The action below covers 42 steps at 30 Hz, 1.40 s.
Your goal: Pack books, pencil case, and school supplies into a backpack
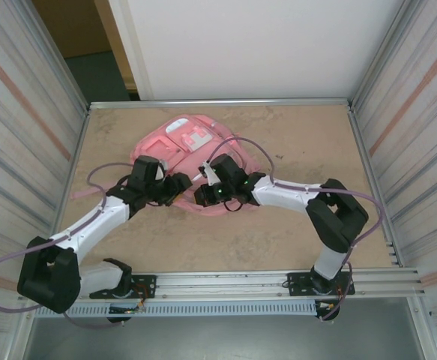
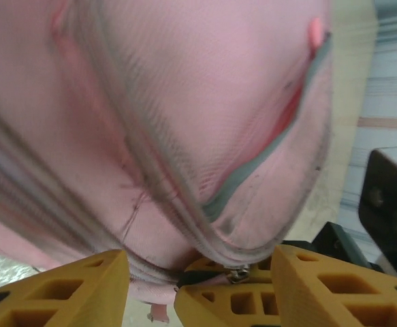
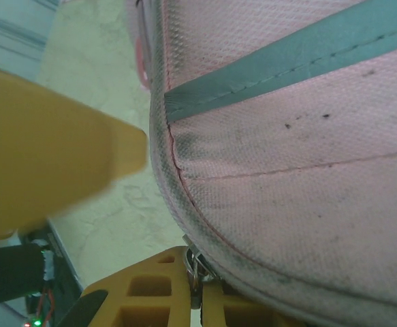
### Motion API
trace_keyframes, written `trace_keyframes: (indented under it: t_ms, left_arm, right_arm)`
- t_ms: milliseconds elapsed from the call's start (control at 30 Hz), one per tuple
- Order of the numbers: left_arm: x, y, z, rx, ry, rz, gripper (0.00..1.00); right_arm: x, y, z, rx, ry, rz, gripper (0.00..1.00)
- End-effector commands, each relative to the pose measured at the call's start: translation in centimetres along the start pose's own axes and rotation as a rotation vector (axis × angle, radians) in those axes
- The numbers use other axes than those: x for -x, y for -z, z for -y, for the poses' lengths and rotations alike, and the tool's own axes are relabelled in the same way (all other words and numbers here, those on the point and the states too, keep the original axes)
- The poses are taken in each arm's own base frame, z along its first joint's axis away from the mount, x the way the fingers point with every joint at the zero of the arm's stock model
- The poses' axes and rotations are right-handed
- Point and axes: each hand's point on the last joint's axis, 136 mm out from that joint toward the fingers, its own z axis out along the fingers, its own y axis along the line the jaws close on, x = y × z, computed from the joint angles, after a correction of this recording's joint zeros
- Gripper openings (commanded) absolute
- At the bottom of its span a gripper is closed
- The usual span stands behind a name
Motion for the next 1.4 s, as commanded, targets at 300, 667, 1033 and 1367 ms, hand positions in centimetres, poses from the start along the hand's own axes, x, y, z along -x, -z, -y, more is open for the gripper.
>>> trace_keyframes:
  t_ms: [300, 667, 1033, 1367]
  left_arm:
    - [3.3, 0.1, -1.2, 0.038, -0.017, 0.186, 0.03]
    - [3.6, 0.1, -2.2, -0.003, 0.009, 0.152, 0.00]
    - [2.4, 0.6, 2.4, -0.120, -0.094, 0.083, 0.71]
    - [2.2, -1.1, 0.0, -0.008, -0.013, 0.161, 0.37]
  right_arm:
    - [0.6, 0.4, -0.7, 0.006, 0.017, 0.037, 0.00]
    - [0.1, 3.9, 3.2, -0.180, 0.020, 0.009, 0.00]
    - [2.2, 2.7, -2.1, -0.045, 0.113, 0.037, 0.00]
    - [1.8, 0.2, -5.2, 0.054, 0.126, 0.002, 0.00]
